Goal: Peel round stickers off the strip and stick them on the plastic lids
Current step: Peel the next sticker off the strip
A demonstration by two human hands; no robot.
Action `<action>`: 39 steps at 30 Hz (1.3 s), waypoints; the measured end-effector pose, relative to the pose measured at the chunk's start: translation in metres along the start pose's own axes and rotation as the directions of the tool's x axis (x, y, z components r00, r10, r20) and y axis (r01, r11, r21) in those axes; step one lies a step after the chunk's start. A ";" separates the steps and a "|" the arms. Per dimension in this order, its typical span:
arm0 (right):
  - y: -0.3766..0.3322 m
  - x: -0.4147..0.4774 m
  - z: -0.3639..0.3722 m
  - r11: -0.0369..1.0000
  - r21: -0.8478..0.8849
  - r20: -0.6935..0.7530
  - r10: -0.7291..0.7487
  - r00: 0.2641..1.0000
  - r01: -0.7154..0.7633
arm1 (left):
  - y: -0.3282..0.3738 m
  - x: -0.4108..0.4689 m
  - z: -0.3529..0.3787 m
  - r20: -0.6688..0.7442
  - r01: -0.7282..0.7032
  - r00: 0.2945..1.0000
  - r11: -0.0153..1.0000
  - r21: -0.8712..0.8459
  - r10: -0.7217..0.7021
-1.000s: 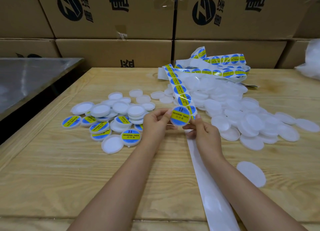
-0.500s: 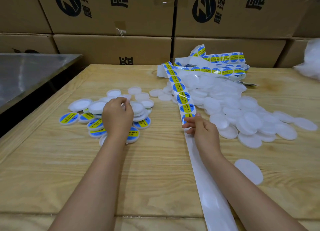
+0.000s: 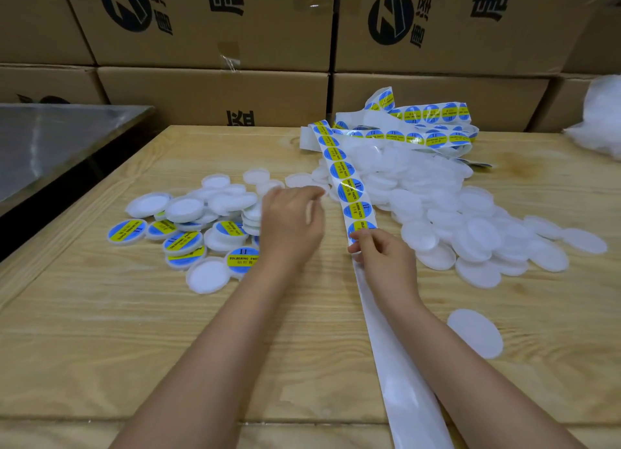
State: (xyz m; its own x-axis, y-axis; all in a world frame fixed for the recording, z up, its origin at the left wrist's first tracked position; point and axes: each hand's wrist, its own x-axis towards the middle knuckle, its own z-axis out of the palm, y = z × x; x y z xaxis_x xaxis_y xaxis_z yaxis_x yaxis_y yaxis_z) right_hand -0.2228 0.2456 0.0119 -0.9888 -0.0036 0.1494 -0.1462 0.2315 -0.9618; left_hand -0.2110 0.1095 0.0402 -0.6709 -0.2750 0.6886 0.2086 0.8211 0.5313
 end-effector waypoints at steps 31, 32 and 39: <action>0.002 0.010 -0.002 0.968 0.233 -0.326 0.164 0.931 -0.089 | 0.026 0.000 0.084 0.519 0.173 0.855 0.934 -0.312 0.016; 0.002 0.010 -0.002 0.971 0.225 -0.318 0.158 0.935 -0.088 | 0.026 0.002 0.080 0.476 0.250 0.877 0.910 -0.332 -0.067; 0.001 0.008 -0.001 0.976 0.194 -0.234 0.146 0.961 -0.101 | 0.010 0.009 0.046 0.307 0.526 0.849 0.635 -0.566 -0.430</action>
State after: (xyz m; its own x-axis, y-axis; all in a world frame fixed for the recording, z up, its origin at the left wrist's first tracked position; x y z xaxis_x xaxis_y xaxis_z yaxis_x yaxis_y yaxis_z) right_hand -0.2310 0.2465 0.0127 -0.9646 0.2574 0.0572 -0.0493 0.0373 -0.9981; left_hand -0.2483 0.1383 0.0290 -0.8778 -0.4330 0.2049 0.1821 0.0941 0.9788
